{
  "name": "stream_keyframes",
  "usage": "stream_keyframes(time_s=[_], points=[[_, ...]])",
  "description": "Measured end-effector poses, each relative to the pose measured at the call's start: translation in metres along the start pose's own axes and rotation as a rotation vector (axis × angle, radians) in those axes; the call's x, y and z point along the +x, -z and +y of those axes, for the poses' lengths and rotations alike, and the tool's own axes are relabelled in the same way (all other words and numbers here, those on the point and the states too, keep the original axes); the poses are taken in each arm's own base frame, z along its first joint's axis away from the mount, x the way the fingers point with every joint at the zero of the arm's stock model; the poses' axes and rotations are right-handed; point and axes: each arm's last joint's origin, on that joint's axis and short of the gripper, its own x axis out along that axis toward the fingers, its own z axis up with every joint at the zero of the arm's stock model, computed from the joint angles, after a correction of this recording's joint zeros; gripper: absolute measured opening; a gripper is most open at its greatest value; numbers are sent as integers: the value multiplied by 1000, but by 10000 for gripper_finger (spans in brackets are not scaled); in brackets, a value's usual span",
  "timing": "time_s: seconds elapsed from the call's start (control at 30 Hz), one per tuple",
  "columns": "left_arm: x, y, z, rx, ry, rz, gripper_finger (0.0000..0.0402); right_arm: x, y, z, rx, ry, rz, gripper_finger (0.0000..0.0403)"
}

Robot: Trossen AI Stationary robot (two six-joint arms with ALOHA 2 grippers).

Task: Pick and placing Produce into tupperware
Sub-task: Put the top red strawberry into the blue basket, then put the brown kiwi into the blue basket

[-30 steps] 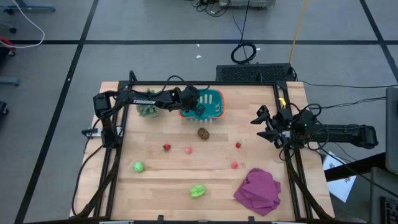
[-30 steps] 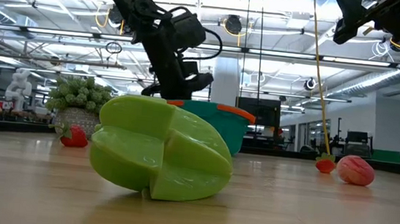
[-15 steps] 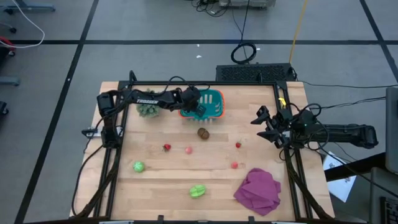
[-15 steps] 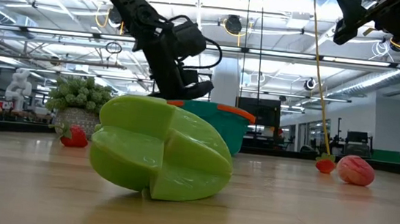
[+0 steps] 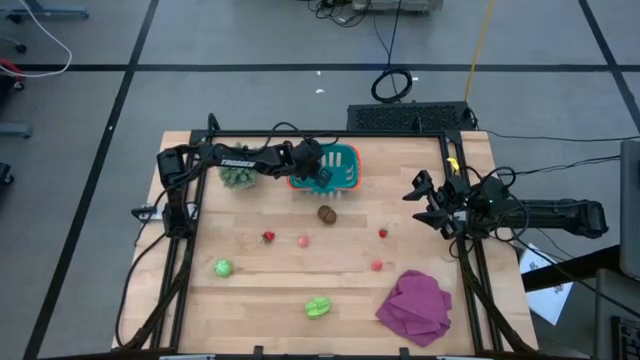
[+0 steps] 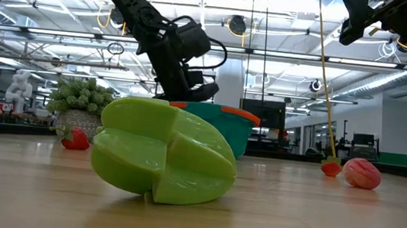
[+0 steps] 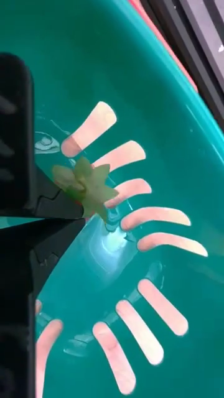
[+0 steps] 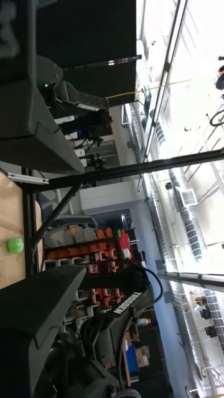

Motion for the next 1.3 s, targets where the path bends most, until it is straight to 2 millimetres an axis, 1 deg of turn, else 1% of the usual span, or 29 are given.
stream_keyframes(time_s=[0.2, 0.4, 0.53, 0.67, 0.77, 0.87, 0.97, 1.07, 1.1, 1.17, 1.23, 1.3], points=[[1, -4, 4, -28, 45, -2, 66, 0, 0, 0, 0, 1, 1, 242], [2, -6, 6, -53, 44, -5, 117, 1, 1, -1, 4, 4, 9, 242], [0, -9, 5, -50, 55, -30, 135, 1, 3, -2, 8, 7, 17, 242], [-14, -16, 4, -35, 71, -72, 144, 2, 4, -2, 12, 11, 25, 242], [-30, -24, 3, -30, 88, -108, 145, 2, 4, -3, 13, 11, 27, 242], [-52, -32, 1, -17, 116, -163, 145, 2, 4, -3, 12, 12, 25, 242], [-81, -38, -4, -2, 152, -210, 145, 2, 4, -3, 12, 12, 25, 242], [-119, -36, -13, 53, 197, -237, 145, 2, 4, -3, 12, 11, 25, 242], [-132, -33, -18, 73, 221, -241, 145, 2, 4, -3, 12, 11, 25, 242], [-155, -21, -32, 128, 266, -217, 145, 2, 4, -3, 12, 11, 25, 242], [-170, -4, -51, 190, 304, -191, 145, 2, 4, -3, 5, 11, 24, 242], [-180, 14, -70, 254, 326, -169, 145, 2, 3, -2, -11, 9, 19, 242]])
